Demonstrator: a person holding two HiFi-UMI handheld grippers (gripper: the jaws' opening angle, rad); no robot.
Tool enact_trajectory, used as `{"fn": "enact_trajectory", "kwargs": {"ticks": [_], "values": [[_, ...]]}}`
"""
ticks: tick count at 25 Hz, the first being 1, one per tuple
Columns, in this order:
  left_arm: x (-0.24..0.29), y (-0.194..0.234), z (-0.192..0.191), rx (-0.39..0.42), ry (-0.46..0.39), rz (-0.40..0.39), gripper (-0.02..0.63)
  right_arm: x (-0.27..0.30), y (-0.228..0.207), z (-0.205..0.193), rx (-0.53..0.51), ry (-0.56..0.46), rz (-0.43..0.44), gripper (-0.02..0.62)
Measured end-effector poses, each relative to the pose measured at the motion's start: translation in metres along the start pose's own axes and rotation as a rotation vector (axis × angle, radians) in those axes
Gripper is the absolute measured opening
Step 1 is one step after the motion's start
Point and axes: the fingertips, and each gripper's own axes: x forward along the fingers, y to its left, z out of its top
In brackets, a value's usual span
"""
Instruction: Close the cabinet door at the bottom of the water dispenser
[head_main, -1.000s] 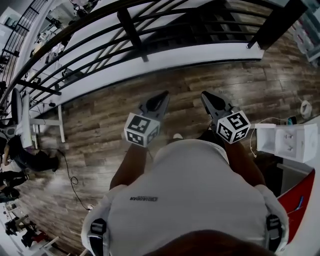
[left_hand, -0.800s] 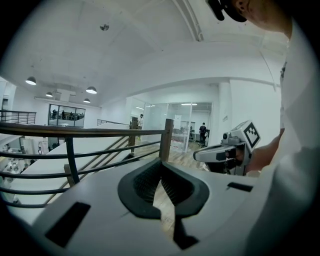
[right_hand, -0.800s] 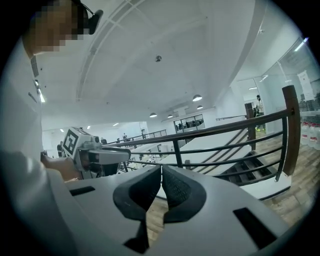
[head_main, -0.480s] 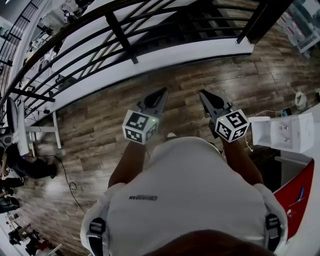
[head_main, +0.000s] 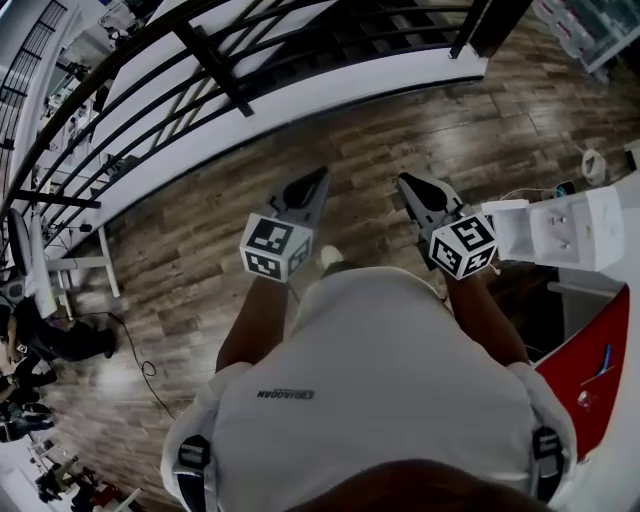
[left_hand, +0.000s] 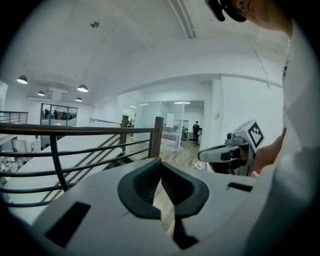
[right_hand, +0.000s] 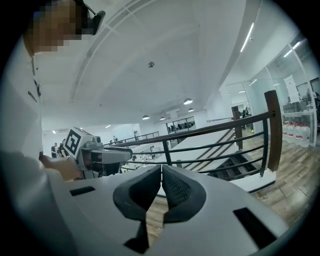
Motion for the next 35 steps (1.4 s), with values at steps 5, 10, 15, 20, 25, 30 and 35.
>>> {"fn": "enact_trajectory", "kwargs": {"ticks": [5, 10, 15, 20, 25, 30, 35], "values": [[0.011, -0.041, -0.003, 0.001, 0.004, -0.024, -0.005, -0.045, -0.012, -0.014, 0.014, -0.002, -0.031, 0.023], [0.019, -0.089, -0.006, 0.038, 0.016, -0.062, -0.005, -0.084, -0.023, -0.027, 0.05, -0.027, -0.056, 0.023], [0.022, -0.127, -0.011, 0.066, 0.027, -0.085, -0.005, -0.122, -0.025, -0.033, 0.05, -0.057, -0.074, 0.023], [0.022, -0.165, -0.013, 0.104, 0.034, -0.116, -0.005, -0.16, -0.029, -0.052, 0.068, -0.058, -0.11, 0.023], [0.024, -0.197, -0.019, 0.099, 0.043, -0.148, -0.005, -0.195, -0.027, -0.059, 0.069, -0.066, -0.139, 0.023], [0.032, -0.237, -0.025, 0.111, 0.057, -0.205, -0.005, -0.234, -0.032, -0.073, 0.084, -0.071, -0.194, 0.023], [0.041, -0.267, -0.029, 0.13, 0.065, -0.258, -0.005, -0.269, -0.04, -0.088, 0.113, -0.081, -0.259, 0.023]]}}
